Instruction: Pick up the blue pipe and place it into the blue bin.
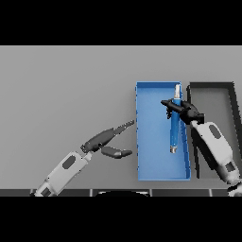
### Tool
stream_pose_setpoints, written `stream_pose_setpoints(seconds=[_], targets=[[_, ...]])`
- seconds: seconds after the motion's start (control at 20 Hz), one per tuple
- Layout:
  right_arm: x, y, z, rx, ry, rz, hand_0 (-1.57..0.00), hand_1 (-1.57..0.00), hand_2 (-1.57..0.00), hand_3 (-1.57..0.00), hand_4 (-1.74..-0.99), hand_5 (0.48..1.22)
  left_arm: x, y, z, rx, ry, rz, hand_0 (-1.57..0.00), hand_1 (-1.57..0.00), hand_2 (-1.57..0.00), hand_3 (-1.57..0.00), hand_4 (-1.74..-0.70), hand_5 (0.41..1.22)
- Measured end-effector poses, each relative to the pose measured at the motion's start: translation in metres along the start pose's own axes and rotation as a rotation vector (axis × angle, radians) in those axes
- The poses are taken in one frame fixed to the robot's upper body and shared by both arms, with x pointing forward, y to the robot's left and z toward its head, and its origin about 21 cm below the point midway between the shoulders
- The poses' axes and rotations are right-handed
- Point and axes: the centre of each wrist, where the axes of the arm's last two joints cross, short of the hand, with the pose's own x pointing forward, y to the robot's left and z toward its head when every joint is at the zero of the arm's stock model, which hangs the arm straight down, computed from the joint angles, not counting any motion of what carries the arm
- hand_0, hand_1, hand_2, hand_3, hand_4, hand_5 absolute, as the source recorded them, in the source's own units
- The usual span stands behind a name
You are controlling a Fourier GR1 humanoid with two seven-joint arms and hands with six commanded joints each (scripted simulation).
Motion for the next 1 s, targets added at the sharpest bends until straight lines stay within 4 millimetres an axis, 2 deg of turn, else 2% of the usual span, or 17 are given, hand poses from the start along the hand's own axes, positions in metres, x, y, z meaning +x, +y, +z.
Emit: stream_pose_setpoints(seconds=[0.05, 0.2, 0.35, 0.5, 0.75, 1.0], targets=[[0.001, 0.001, 0.002, 0.01, 0.017, 0.01, -0.48, -0.45, -0.44, -0.26, -1.264, 1.139, 0.0, -0.001, 0.004, 0.002, -0.006, -0.003, 0.0, 0.0, 0.0, 0.0, -0.83, 0.477], [0.003, 0.009, 0.01, 0.058, 0.017, 0.215, -0.25, -0.23, -0.22, -0.13, -1.204, 1.002, -0.002, -0.002, 0.003, 0.012, 0.01, -0.001, 0.0, 0.0, 0.0, 0.0, -0.83, 0.477], [0.007, 0.013, 0.016, 0.036, 0.004, 0.314, -0.15, -0.12, -0.11, -0.07, -1.192, 0.907, 0.0, 0.002, 0.005, 0.013, 0.006, -0.001, 0.0, 0.0, 0.0, 0.0, -0.83, 0.472], [0.005, 0.009, 0.016, 0.036, 0.013, 0.335, -0.08, -0.06, -0.06, -0.03, -1.196, 0.838, -0.001, 0.001, 0.006, 0.012, 0.0, 0.006, 0.0, 0.0, 0.0, 0.0, -0.83, 0.471], [0.001, 0.011, 0.015, 0.014, 0.005, 0.342, -0.03, -0.02, -0.02, -0.01, -1.176, 0.783, 0.001, 0.0, 0.002, 0.013, 0.008, -0.006, 0.0, 0.0, 0.0, 0.0, -0.83, 0.47], [0.004, 0.013, 0.017, 0.023, -0.011, 0.346, -0.02, -0.01, -0.01, -0.01, -1.186, 0.769, -0.002, -0.001, 0.01, 0.005, -0.001, -0.018, 0.0, 0.0, 0.0, 0.0, -0.83, 0.474]])
